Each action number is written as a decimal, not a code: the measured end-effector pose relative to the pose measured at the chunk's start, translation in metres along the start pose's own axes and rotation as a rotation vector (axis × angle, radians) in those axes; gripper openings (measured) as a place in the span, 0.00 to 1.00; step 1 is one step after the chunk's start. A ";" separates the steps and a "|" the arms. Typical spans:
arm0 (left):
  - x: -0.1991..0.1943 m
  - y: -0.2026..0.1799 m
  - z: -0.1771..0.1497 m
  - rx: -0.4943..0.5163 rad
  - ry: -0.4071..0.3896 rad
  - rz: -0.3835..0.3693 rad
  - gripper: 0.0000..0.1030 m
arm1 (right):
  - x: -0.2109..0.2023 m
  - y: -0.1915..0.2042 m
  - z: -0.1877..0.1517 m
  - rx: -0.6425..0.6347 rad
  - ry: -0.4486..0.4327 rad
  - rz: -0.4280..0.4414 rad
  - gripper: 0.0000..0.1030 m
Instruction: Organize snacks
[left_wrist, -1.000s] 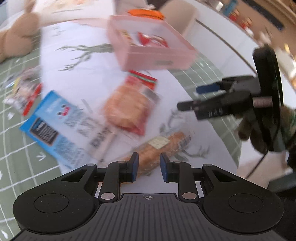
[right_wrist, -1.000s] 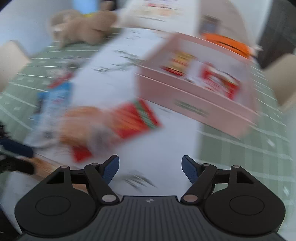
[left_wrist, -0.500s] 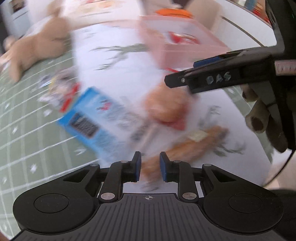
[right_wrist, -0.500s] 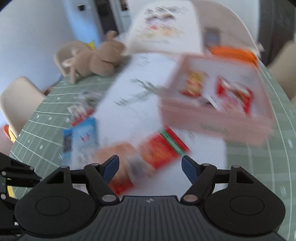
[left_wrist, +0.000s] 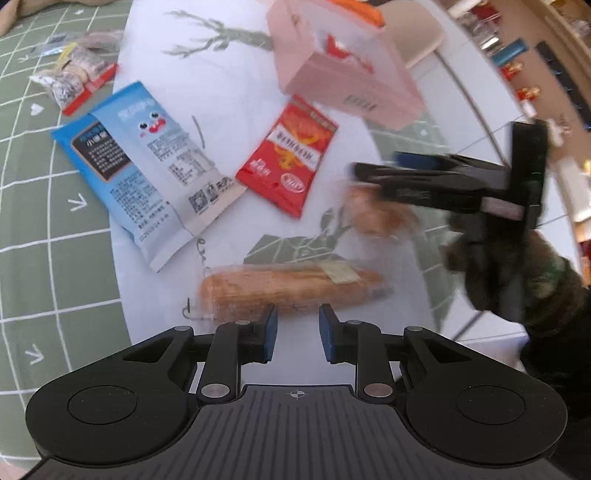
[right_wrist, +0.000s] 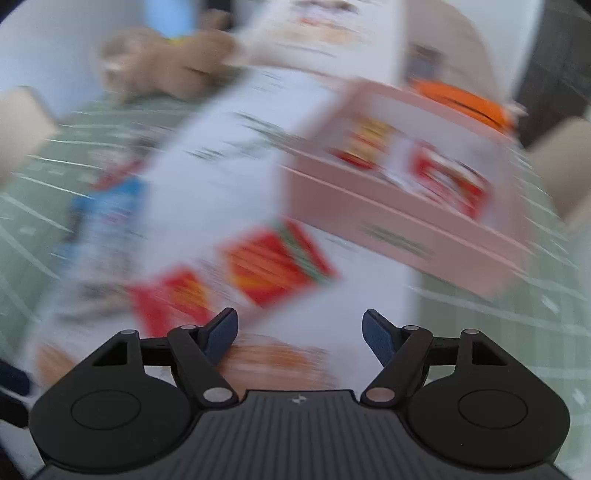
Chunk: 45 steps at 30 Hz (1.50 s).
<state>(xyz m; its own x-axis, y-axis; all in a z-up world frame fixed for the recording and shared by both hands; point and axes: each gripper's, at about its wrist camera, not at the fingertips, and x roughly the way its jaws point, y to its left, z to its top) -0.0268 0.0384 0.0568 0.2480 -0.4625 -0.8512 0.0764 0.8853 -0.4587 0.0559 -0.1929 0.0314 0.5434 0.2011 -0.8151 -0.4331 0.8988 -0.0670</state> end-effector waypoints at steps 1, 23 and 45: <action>0.003 0.001 0.002 -0.019 -0.004 0.000 0.26 | 0.000 -0.010 -0.003 0.030 0.011 -0.016 0.73; -0.011 -0.023 0.003 0.032 -0.135 0.263 0.30 | 0.032 0.063 0.037 0.047 0.019 0.048 0.76; 0.034 -0.063 0.031 0.131 -0.125 0.387 0.49 | -0.018 -0.014 -0.015 0.042 -0.076 0.041 0.76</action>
<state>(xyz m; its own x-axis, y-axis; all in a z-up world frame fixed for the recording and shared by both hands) 0.0065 -0.0314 0.0641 0.3971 -0.0928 -0.9131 0.0748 0.9948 -0.0686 0.0414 -0.2152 0.0383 0.5791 0.2657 -0.7708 -0.4264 0.9045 -0.0086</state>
